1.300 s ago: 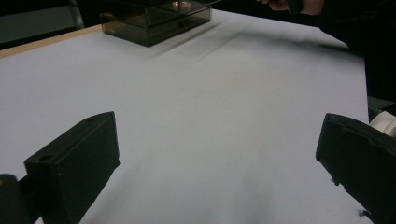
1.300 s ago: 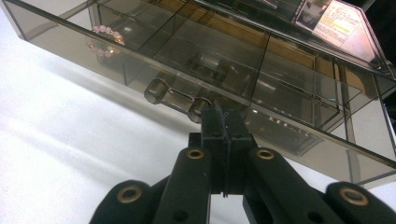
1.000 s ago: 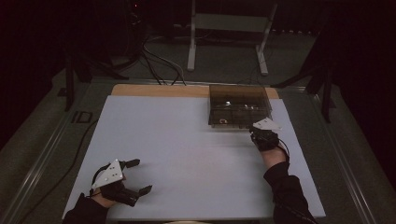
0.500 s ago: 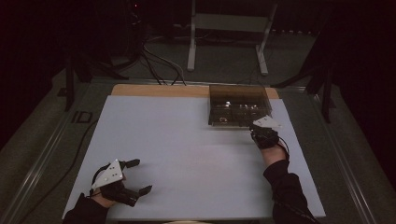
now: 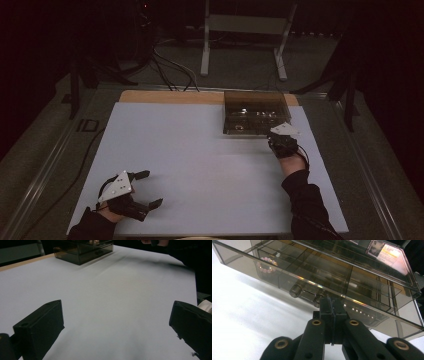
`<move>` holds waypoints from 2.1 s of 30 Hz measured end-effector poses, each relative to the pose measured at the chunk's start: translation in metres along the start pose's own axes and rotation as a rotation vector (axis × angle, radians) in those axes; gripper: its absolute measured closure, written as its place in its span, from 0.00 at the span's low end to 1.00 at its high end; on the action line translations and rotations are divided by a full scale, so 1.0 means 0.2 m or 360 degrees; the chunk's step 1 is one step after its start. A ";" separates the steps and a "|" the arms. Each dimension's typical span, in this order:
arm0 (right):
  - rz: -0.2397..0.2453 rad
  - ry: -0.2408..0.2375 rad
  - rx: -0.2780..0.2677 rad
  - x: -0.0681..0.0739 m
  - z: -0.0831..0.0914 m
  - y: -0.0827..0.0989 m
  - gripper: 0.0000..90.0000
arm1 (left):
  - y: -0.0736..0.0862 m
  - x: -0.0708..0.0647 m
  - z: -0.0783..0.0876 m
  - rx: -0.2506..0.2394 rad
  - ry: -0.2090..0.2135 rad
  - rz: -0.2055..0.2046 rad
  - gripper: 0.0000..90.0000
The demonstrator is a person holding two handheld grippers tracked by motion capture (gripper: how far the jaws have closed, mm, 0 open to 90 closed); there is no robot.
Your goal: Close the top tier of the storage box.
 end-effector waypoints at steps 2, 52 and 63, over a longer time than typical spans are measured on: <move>0.0000 0.0001 0.0001 0.00 0.00 0.00 1.00 | 0.00 0.00 0.00 0.0001 -0.0001 -0.0001 0.01; 0.0023 0.0024 0.0026 -0.02 -0.08 -0.05 1.00 | 0.00 0.00 0.00 0.0003 -0.0002 -0.0004 0.01; 0.0017 0.0034 0.0036 -0.03 -0.11 -0.06 1.00 | 0.00 0.00 0.00 0.0001 -0.0002 -0.0002 0.01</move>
Point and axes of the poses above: each handheld gripper's, and its own axes: z roughly backward along the jaws, y roughly out of its underside, x roughly to its left, the point moved 8 cm from there along -z, roughly forward along the jaws, and after that the axes turned 1 degree about -y, right-handed, at the moved point
